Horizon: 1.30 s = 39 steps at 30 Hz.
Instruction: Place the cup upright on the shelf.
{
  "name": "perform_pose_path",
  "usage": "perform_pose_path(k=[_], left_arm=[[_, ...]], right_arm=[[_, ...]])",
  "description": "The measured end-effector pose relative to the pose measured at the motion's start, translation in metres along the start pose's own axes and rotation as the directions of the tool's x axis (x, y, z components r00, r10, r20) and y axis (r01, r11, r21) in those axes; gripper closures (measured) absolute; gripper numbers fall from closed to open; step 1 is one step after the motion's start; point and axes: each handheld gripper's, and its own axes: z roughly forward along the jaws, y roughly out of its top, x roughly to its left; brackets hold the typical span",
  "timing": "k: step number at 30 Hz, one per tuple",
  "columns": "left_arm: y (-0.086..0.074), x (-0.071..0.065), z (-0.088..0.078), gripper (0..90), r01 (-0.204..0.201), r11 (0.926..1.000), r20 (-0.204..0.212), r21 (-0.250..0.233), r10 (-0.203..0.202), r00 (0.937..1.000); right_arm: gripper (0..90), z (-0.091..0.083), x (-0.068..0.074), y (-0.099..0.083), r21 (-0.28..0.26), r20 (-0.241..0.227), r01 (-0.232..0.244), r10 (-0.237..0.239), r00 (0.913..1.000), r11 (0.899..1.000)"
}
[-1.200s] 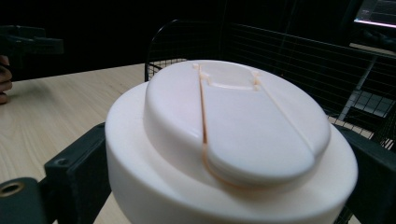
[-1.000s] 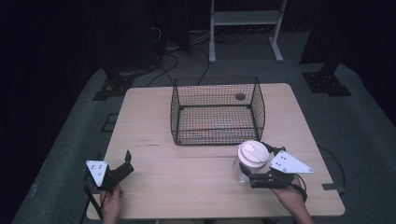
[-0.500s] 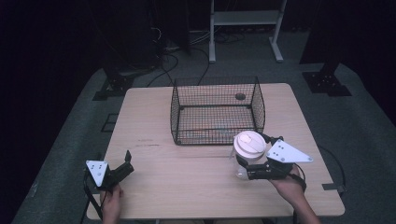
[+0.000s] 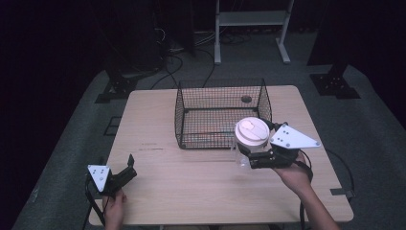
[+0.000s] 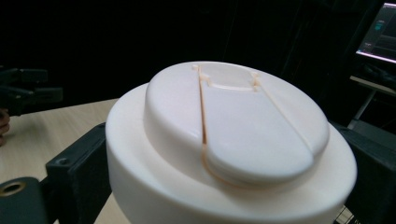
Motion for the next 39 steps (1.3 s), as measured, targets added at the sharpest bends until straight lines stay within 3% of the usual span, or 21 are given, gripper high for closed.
perform_pose_path(k=[11,39], left_arm=[[0.000,0.000,0.000,0.0,0.004,1.0000,-0.001,-0.002,-0.004,1.0000],[0.000,0.001,-0.001,0.0,0.009,0.9999,-0.001,-0.008,-0.009,1.0000]], right_arm=[[4.4,0.014,-0.014,0.029,-0.014,0.011,0.009,-0.009,0.9999,1.000],[4.4,0.061,-0.040,0.063,0.001,0.052,0.016,-0.016,0.9985,1.000]])
